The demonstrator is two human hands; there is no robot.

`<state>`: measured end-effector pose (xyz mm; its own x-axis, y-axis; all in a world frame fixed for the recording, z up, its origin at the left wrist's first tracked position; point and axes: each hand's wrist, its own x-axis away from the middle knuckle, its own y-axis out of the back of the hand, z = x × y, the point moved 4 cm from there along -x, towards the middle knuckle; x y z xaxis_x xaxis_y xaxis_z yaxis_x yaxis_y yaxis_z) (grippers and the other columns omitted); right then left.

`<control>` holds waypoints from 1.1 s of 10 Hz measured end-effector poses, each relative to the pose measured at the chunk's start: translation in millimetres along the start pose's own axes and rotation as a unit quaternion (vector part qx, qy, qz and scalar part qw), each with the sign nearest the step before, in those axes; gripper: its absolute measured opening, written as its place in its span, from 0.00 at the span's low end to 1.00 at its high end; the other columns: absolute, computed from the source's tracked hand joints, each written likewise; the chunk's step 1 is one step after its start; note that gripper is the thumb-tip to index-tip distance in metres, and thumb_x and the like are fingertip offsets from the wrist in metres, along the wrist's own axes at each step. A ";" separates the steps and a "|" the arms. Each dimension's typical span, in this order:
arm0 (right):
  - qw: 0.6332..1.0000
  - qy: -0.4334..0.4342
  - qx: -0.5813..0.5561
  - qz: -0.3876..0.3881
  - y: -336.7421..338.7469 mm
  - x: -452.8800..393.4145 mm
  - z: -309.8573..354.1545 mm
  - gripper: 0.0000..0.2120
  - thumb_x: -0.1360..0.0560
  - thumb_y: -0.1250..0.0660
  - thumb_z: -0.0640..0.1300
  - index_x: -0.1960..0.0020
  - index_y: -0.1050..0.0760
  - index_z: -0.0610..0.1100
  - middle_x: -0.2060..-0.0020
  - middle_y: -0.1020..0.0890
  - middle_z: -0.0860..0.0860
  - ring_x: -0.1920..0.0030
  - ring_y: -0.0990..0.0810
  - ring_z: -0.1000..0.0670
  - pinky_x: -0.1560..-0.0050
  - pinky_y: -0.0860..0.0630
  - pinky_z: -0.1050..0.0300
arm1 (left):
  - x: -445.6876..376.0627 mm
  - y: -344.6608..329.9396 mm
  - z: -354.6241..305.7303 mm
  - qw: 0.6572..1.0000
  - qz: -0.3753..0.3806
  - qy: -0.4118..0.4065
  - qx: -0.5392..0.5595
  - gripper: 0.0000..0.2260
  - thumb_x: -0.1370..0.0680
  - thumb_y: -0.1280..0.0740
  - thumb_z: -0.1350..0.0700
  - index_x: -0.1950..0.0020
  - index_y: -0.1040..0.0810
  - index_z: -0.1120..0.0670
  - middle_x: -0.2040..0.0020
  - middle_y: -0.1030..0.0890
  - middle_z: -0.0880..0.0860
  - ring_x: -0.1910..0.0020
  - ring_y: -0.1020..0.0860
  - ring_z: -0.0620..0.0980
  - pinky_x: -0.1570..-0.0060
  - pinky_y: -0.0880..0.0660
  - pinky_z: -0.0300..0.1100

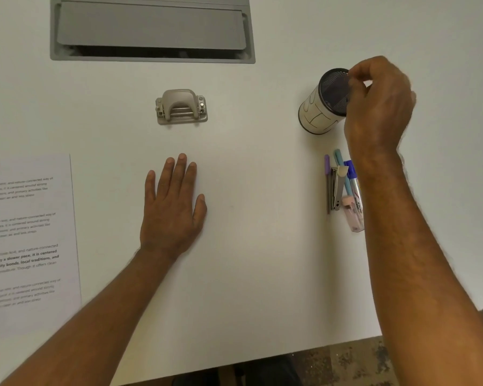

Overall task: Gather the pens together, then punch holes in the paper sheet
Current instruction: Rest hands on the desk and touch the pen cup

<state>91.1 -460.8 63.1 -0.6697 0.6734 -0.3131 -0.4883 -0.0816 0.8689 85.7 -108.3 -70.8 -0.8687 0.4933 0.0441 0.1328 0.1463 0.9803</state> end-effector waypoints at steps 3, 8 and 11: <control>0.979 -0.014 -0.200 0.025 2.9 113.7 36.3 0.08 0.18 0.35 0.44 0.44 0.17 0.46 0.51 0.19 0.53 0.58 0.25 0.61 0.52 0.26 0.65 | 0.3 0.5 -0.1 1.000 -0.008 -0.004 -0.001 0.29 0.16 0.46 0.47 0.16 0.43 0.55 0.15 0.45 0.55 0.16 0.47 0.55 0.19 0.50 0.61; 0.955 0.107 0.101 0.256 -62.9 292.1 41.9 0.29 0.15 0.47 0.60 0.18 0.40 0.48 0.21 0.35 0.44 0.23 0.37 0.40 0.28 0.38 0.40 | -0.4 -3.5 2.4 1.000 -0.005 -0.005 0.004 0.29 0.16 0.48 0.46 0.16 0.44 0.55 0.15 0.46 0.55 0.15 0.48 0.55 0.18 0.50 0.61; 0.976 0.000 -0.057 0.212 -65.4 268.6 32.1 0.24 0.20 0.33 0.61 0.26 0.27 0.54 0.30 0.27 0.52 0.30 0.33 0.49 0.31 0.34 0.47 | -0.1 -3.4 1.9 1.000 -0.007 -0.003 0.004 0.29 0.16 0.48 0.46 0.16 0.44 0.55 0.15 0.46 0.55 0.15 0.49 0.54 0.18 0.50 0.61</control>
<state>-38.8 -251.0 -65.4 -0.8253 0.5608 0.0657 -0.2258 -0.4345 0.8719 86.3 -107.2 -74.5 -0.8678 0.4961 0.0286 0.1243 0.1610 0.9791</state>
